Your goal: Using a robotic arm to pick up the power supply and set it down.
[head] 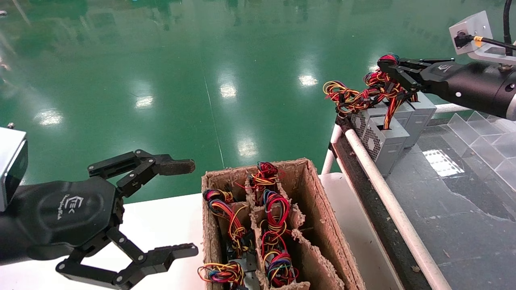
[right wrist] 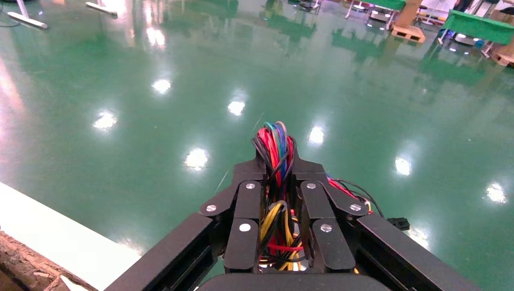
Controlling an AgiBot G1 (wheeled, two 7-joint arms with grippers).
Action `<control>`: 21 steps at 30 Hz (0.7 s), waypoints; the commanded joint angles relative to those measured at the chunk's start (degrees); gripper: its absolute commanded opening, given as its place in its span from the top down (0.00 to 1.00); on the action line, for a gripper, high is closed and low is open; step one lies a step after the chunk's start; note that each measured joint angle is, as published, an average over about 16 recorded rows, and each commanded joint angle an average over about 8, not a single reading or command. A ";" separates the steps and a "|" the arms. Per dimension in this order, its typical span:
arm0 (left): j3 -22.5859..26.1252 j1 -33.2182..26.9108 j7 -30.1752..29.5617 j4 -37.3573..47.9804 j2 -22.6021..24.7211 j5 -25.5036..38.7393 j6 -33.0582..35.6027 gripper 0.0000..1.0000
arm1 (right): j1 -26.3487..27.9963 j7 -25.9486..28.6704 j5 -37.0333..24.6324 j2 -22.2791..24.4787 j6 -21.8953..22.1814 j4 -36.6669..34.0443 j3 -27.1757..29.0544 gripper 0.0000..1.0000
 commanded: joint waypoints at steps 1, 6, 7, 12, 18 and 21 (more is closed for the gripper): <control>0.00 0.00 0.00 0.00 0.00 0.00 0.00 0.00 | 0.09 -0.02 0.04 0.07 -0.05 -0.10 0.03 0.00; 0.00 0.00 0.00 0.00 0.00 0.00 0.00 0.00 | 0.24 -0.05 -0.07 0.14 -0.36 -0.22 -0.05 0.00; 0.00 0.00 0.00 0.00 0.00 0.00 0.00 0.00 | 0.25 -0.05 -0.09 0.15 -0.41 -0.25 -0.07 0.00; 0.00 0.00 0.00 0.00 0.00 0.00 0.00 0.00 | 0.32 0.13 -0.25 0.21 -0.59 -0.49 -0.18 0.00; 0.01 0.00 0.00 0.00 0.00 0.00 0.00 0.00 | 0.61 1.15 -1.19 0.21 -0.71 -0.95 -0.84 0.00; 0.01 0.00 0.00 0.00 0.00 -0.01 0.00 0.00 | 0.89 2.08 -2.13 0.04 -0.66 -1.23 -1.49 0.00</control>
